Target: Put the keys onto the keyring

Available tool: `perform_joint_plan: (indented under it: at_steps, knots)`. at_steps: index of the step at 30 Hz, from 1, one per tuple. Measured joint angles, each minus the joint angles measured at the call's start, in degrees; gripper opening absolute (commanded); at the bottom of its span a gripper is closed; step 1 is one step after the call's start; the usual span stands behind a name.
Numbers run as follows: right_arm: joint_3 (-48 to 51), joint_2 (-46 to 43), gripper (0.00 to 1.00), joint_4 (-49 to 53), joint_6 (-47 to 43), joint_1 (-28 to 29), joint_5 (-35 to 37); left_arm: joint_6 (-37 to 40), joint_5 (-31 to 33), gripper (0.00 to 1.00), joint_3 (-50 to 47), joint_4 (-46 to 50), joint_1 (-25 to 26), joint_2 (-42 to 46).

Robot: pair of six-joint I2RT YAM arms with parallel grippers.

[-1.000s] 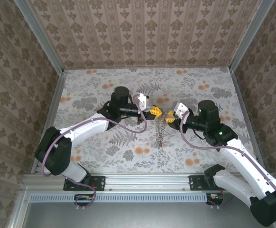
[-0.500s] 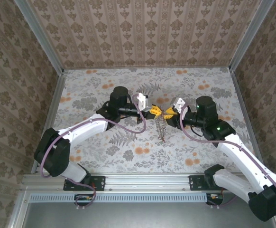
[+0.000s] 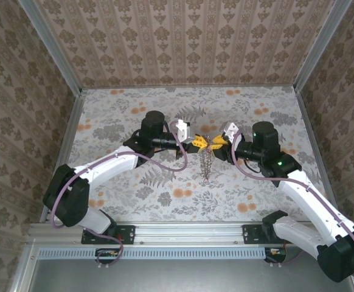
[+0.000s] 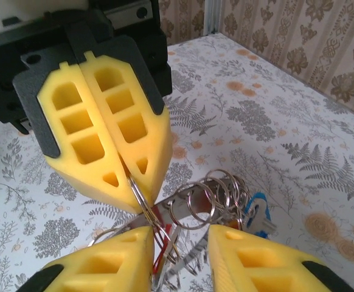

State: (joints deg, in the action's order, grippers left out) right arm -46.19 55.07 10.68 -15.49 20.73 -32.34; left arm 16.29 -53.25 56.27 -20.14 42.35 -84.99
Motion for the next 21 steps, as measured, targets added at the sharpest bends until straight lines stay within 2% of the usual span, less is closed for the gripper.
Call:
perform_joint_plan:
  at_steps: [4,7,14,21]
  knots:
    - [0.0,0.0,0.06,-0.22,0.96,-0.33,-1.05,0.02,0.61,0.0,0.0,0.09,-0.02,0.0]
    - [0.0,0.02,0.01,-0.15,1.09,-0.48,-1.4,0.02,1.11,0.0,0.0,0.07,-0.02,0.0]
    - [0.0,1.55,0.0,-0.35,4.15,-1.6,-3.3,-0.11,2.34,0.0,-1.14,-2.97,0.0,0.0]
    - [0.0,5.49,0.0,-1.95,11.63,-4.17,-8.41,-1.64,4.68,0.0,-4.96,-10.91,0.09,-0.55]
